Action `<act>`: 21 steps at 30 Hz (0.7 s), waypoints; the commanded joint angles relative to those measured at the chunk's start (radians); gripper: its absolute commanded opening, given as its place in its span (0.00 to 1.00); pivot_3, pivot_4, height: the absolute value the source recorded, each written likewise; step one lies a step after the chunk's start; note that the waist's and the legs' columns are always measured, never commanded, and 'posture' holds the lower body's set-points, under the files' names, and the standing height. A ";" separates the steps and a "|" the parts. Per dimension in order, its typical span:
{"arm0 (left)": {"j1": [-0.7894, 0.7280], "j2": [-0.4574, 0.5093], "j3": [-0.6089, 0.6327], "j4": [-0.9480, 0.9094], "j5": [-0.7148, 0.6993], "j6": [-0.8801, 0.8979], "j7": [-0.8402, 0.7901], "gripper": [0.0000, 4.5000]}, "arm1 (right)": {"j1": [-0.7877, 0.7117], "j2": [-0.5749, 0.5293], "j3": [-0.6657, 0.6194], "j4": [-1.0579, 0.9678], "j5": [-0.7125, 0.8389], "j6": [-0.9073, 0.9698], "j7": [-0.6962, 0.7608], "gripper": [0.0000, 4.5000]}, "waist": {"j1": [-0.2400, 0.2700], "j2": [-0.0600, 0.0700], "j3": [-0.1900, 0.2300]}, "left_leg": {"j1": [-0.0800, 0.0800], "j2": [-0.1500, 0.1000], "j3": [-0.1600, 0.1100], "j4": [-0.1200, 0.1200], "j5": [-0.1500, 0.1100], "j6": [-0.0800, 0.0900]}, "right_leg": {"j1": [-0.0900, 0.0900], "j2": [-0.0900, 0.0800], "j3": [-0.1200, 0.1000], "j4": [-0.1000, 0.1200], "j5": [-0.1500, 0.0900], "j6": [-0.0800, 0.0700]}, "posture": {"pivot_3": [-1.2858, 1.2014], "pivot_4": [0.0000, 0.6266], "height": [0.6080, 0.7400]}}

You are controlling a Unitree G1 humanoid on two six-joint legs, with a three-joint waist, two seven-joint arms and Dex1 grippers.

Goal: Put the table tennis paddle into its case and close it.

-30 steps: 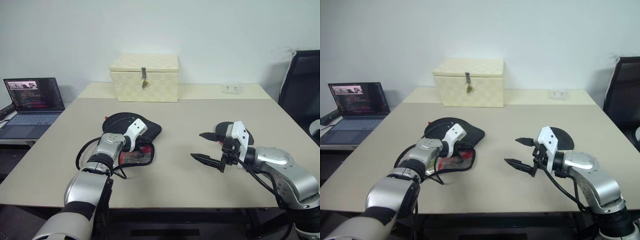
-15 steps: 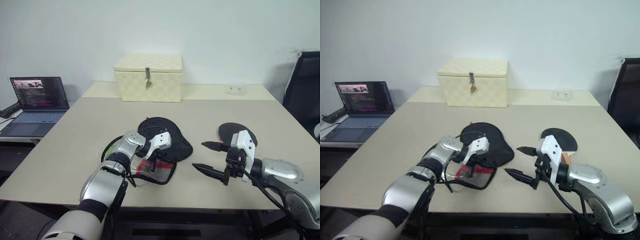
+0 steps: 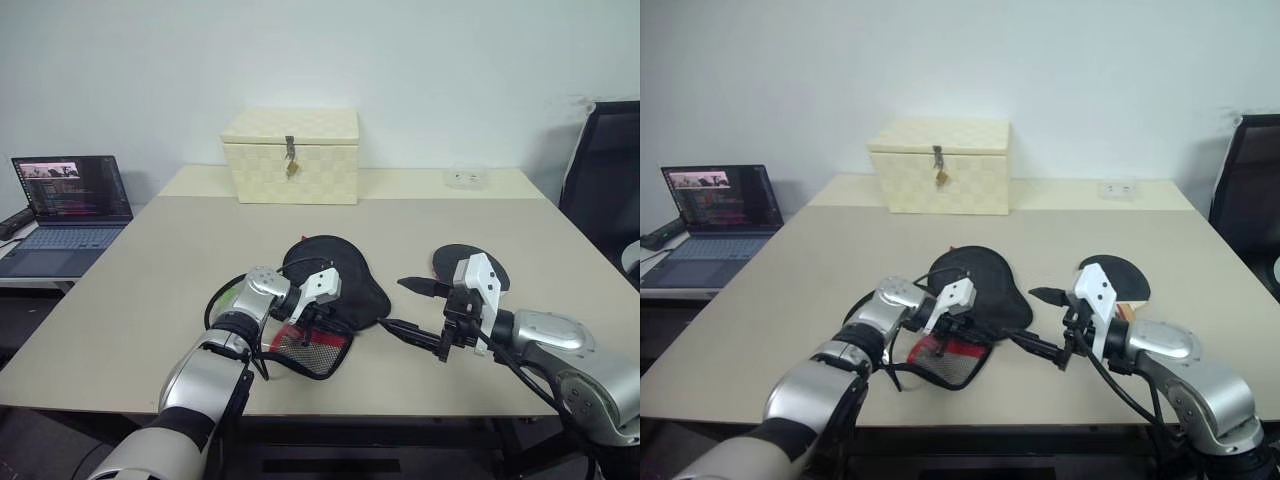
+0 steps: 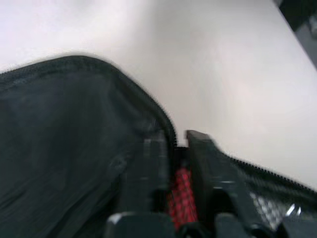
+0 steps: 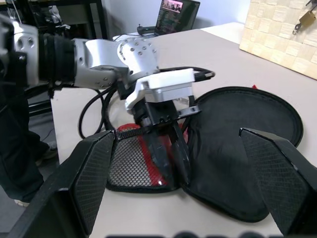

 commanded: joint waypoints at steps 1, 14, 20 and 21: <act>0.054 0.045 0.064 -0.185 -0.102 0.103 -0.021 0.54 | -0.085 0.023 -0.002 0.092 -0.018 -0.007 -0.014 0.99 | -0.003 0.000 0.000 | 0.000 0.000 0.000 0.000 0.000 0.000 | 0.000 0.000 0.000 0.000 0.000 0.000 | 0.52 0.24 1.00; 0.380 0.279 0.257 -0.846 -0.376 0.666 0.169 0.61 | -0.488 0.193 0.166 0.721 -0.207 0.073 -0.037 0.99 | -0.021 0.001 0.000 | 0.005 0.001 0.000 0.001 0.000 0.000 | 0.000 0.000 0.003 0.008 0.000 -0.001 | 0.52 0.24 1.00; 0.584 0.317 0.347 -1.093 -0.480 0.813 0.295 0.61 | -0.638 0.330 0.196 1.097 -0.348 -0.107 -0.075 0.99 | -0.023 0.001 0.000 | 0.005 0.002 0.000 0.001 0.000 0.000 | -0.001 -0.001 0.003 0.008 0.000 -0.001 | 0.52 0.24 1.00; 0.622 0.318 0.357 -1.132 -0.494 0.831 0.316 0.61 | -0.667 0.358 0.190 1.173 -0.369 -0.149 -0.094 0.99 | -0.025 0.001 0.000 | 0.005 0.002 0.000 0.001 0.000 0.000 | -0.001 -0.002 0.003 0.008 0.000 -0.001 | 0.52 0.24 1.00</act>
